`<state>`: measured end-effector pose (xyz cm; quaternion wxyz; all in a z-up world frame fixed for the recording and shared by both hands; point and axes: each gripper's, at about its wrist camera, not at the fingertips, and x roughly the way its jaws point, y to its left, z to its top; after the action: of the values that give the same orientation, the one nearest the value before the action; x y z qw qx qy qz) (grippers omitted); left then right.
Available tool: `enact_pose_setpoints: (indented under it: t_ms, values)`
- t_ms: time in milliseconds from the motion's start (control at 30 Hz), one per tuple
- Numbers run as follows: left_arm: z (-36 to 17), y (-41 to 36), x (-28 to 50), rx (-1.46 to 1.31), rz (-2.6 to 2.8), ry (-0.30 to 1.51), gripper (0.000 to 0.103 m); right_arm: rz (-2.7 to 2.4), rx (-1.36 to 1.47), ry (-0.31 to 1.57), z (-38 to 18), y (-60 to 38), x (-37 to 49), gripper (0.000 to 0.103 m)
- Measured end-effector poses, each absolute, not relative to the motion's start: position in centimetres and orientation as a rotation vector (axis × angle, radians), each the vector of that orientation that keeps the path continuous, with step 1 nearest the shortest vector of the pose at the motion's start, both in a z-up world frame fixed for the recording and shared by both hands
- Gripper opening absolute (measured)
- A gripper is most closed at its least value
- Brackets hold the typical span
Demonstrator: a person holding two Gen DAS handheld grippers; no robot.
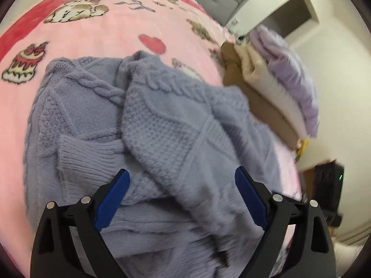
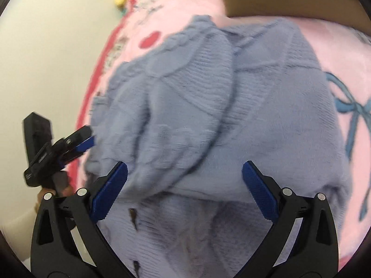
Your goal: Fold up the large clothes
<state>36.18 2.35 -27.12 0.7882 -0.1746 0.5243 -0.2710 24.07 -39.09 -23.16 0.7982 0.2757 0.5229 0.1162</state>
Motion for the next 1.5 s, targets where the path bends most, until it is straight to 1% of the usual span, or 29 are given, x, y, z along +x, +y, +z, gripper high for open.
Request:
enact_pose_setpoints:
  t_ms: [167,200,233,267,300,333,367,400,467,533,667,700,800,900,1000,1033,1067,1100,1133,1167,1200,1267,1367,1433,1500]
  values:
    - [-27.5,1.6,35.2,-0.469,-0.629,1.162,0.088,0.293,0.599,1.131,-23.2,-37.4,24.6,0.095]
    - [-28.0,1.2,34.9,-0.47,-0.634,1.18,0.08,0.301,0.597,1.126,-23.4,-37.1,24.7,0.094]
    - [-28.4,0.9,34.8,-0.472,-0.639,1.194,0.071,0.304,0.597,1.128,-23.4,-36.9,24.8,0.089]
    - [-29.0,0.6,34.8,-0.482,-0.642,1.211,0.051,0.312,0.607,1.135,-23.7,-36.6,25.0,0.082]
    - [-29.3,0.4,34.8,-0.496,-0.642,1.222,0.039,0.325,0.629,1.14,-24.2,-36.5,25.1,0.08]
    - [-29.6,0.2,34.8,-0.509,-0.633,1.224,0.037,0.333,0.638,1.145,-24.4,-36.4,25.1,0.073]
    - [-29.8,0.2,34.8,-0.516,-0.621,1.218,0.03,0.345,0.644,1.147,-24.6,-36.3,25.1,0.062]
    - [-29.8,0.2,34.8,-0.535,-0.608,1.207,0.021,0.351,0.645,1.148,-24.7,-36.2,25.2,0.059]
    - [-29.5,0.5,34.7,-0.563,-0.587,1.173,0.015,0.341,0.65,1.146,-24.6,-36.1,25.2,0.049]
    - [-28.7,1.1,34.6,-0.566,-0.574,1.124,0.012,0.366,0.673,1.137,-24.2,-35.9,25.1,0.044]
    - [-26.6,2.6,35.3,-0.562,-0.591,1.073,0.011,0.432,0.583,1.14,-22.7,-33.5,24.7,0.044]
    - [-26.3,2.9,35.4,-0.552,-0.604,1.069,0.008,0.438,0.573,1.141,-22.5,-33.0,24.7,0.044]
    - [-26.5,3.5,35.7,-0.532,-0.642,1.105,0.007,0.415,0.505,1.154,-22.1,-31.7,24.5,0.044]
    - [-29.7,3.1,35.3,-0.452,-0.62,1.24,0.008,0.37,0.404,1.242,-23.7,-30.8,24.6,0.043]
    - [-31.6,3.7,34.8,-0.526,-0.618,1.248,0.009,0.378,0.425,1.267,-24.1,-31.0,24.8,0.043]
    - [-31.7,3.8,34.8,-0.541,-0.619,1.244,0.009,0.39,0.443,1.26,-24.0,-31.1,25.0,0.046]
    - [-31.6,3.8,34.8,-0.555,-0.621,1.244,0.012,0.41,0.478,1.247,-23.6,-31.5,25.1,0.053]
    - [-31.3,4.2,34.8,-0.576,-0.621,1.24,0.018,0.424,0.511,1.225,-23.1,-32.2,25.0,0.055]
    - [-30.9,4.4,34.7,-0.579,-0.618,1.235,0.022,0.429,0.544,1.196,-22.5,-33.0,24.8,0.064]
    - [-30.2,4.6,34.6,-0.566,-0.618,1.23,0.034,0.423,0.577,1.162,-21.7,-34.0,24.6,0.077]
    - [-29.5,4.7,34.5,-0.534,-0.615,1.219,0.05,0.413,0.602,1.116,-20.9,-35.1,24.5,0.079]
    - [-27.7,4.9,34.2,-0.457,-0.621,1.175,0.06,0.404,0.62,1.069,-20.2,-36.7,24.8,0.079]
    - [-25.4,4.8,34.4,-0.407,-0.639,1.104,0.062,0.36,0.618,1.033,-20.0,-39.2,25.6,0.08]
    - [-24.4,4.6,34.7,-0.403,-0.653,1.067,0.063,0.341,0.671,1.017,-20.4,-40.8,26.2,0.08]
    - [-24.0,3.8,35.4,-0.383,-0.681,1.056,0.066,0.304,0.659,1.015,-20.9,-41.7,26.9,0.079]
